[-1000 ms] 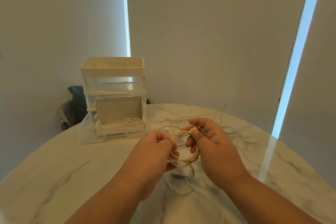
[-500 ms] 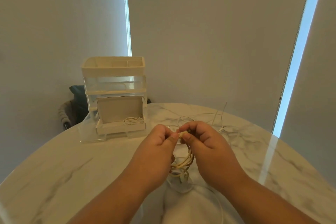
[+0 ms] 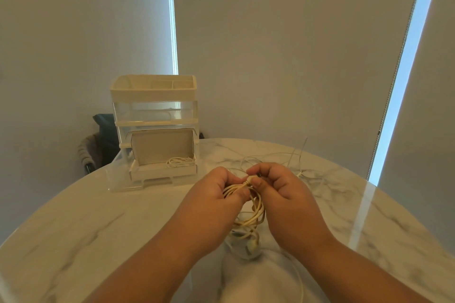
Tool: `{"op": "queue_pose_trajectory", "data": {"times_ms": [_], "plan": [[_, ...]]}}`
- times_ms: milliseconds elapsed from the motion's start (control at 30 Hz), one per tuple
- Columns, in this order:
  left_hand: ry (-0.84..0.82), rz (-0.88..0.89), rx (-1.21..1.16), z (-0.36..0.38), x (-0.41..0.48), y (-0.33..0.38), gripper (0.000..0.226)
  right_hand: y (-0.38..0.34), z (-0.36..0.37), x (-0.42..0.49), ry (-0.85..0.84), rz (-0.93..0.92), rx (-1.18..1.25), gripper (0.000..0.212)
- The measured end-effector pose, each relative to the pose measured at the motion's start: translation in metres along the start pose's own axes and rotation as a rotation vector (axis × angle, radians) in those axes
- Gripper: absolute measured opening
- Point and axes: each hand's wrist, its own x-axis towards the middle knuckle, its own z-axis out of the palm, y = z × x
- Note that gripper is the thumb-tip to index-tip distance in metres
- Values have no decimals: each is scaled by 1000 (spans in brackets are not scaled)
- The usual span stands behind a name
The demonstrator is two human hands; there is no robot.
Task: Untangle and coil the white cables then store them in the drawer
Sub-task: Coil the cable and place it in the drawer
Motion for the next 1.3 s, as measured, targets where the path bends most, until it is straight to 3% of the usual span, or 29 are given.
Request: {"op": "queue_pose_trajectory", "data": {"times_ms": [133,200,333,400,500,667,933,1067,1200,1300], "plan": [[154,20,40,1,0,-3,8,5,2,4,-19,109,68,17],[271,26,-6,0,0,-3,8,5,-3,6,17,145,-37,20],[382,65,-156,0,-1,1,5,-2,-9,0,-212,242,-95,53],[375,80,-208,4,-4,2,4,-3,-2,-4,-286,268,-78,55],[354,70,-259,9,-6,3,6,-2,6,-6,-276,313,84,40],[319,34,-231,13,-4,-1,3,-2,8,-4,-125,380,240,8],[312,44,-80,16,-3,-3,8,-3,2,4,-129,409,303,35],[314,-13,-115,16,-1,-2,9,0,5,3,-78,391,558,46],[283,-14,-63,16,-3,-1,8,-2,6,3,-100,386,790,48],[246,18,-9,17,-3,-4,5,-4,5,1,-120,388,693,35]]}}
